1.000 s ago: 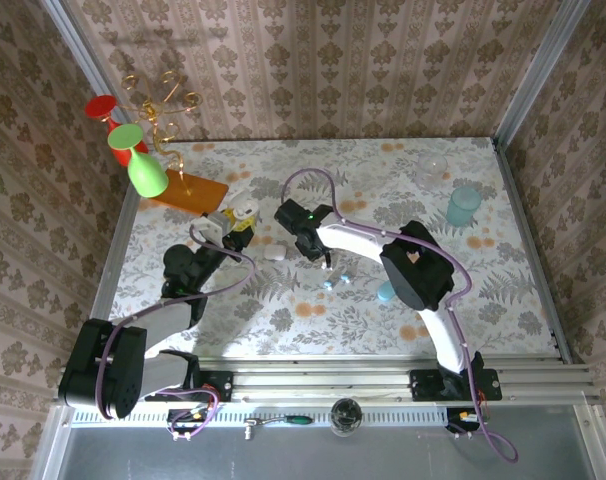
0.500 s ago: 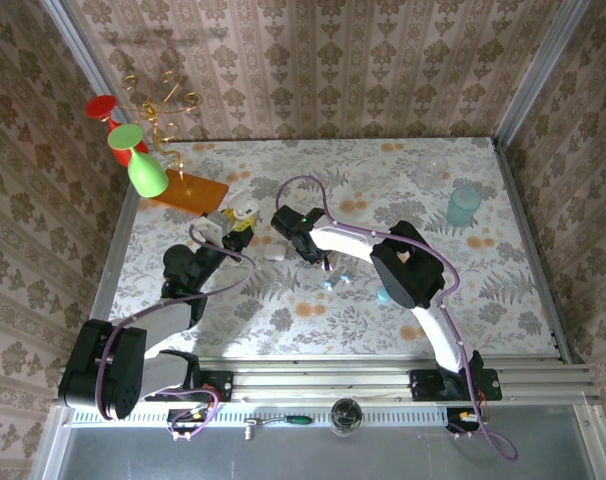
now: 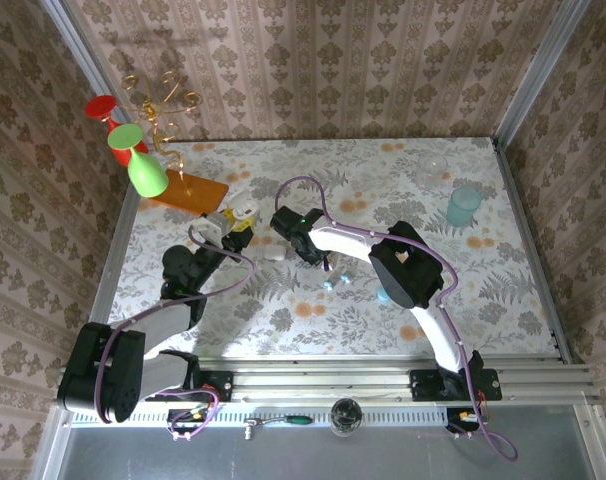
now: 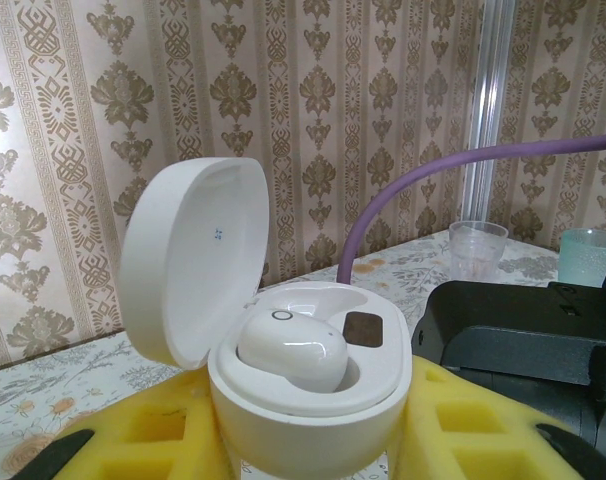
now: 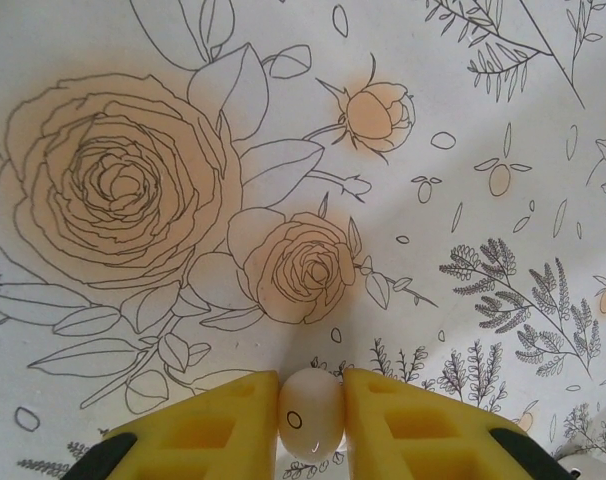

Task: Insert wireless bluetooth earbuds into charging case

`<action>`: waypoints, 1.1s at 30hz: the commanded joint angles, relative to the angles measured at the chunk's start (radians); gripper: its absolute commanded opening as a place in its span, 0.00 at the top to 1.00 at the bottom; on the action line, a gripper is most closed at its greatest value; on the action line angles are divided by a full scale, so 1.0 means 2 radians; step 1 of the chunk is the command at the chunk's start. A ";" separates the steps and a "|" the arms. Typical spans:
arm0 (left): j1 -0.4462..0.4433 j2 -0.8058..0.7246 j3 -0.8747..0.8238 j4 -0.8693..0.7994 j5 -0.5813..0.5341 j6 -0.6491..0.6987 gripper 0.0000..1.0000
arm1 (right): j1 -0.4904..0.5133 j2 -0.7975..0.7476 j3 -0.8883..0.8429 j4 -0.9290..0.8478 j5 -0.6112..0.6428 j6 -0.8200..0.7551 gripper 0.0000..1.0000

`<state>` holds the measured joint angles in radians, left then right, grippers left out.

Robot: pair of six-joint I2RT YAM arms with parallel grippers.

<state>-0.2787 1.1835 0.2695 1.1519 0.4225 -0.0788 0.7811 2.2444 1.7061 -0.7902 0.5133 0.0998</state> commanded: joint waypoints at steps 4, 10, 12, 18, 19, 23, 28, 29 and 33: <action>0.000 0.013 0.009 0.006 0.033 0.020 0.65 | -0.017 -0.088 -0.048 0.025 -0.038 0.021 0.75; -0.023 0.029 0.031 -0.015 0.065 0.054 0.65 | -0.056 -0.232 -0.150 0.093 -0.148 0.046 0.76; -0.029 0.034 0.040 -0.023 0.083 0.065 0.66 | -0.073 -0.281 -0.173 0.104 -0.203 0.052 0.76; -0.051 0.056 0.079 -0.058 0.165 0.080 0.65 | -0.120 -0.386 -0.206 0.124 -0.389 0.061 0.75; -0.055 0.061 0.086 -0.063 0.178 0.080 0.65 | -0.124 -0.397 -0.207 0.124 -0.417 0.065 0.75; -0.073 0.079 0.113 -0.087 0.211 0.081 0.65 | -0.128 -0.420 -0.207 0.169 -0.505 0.083 0.75; -0.103 0.096 0.133 -0.105 0.222 0.087 0.65 | -0.127 -0.412 -0.195 0.196 -0.576 0.104 0.75; -0.106 0.098 0.135 -0.103 0.224 0.084 0.65 | -0.127 -0.410 -0.194 0.197 -0.579 0.105 0.75; -0.117 0.109 0.145 -0.099 0.234 0.076 0.65 | -0.126 -0.399 -0.189 0.192 -0.581 0.101 0.75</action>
<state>-0.5018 1.3933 0.5198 0.9634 0.8402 0.0692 0.5262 1.4265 1.3113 -0.4217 -0.5755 0.2882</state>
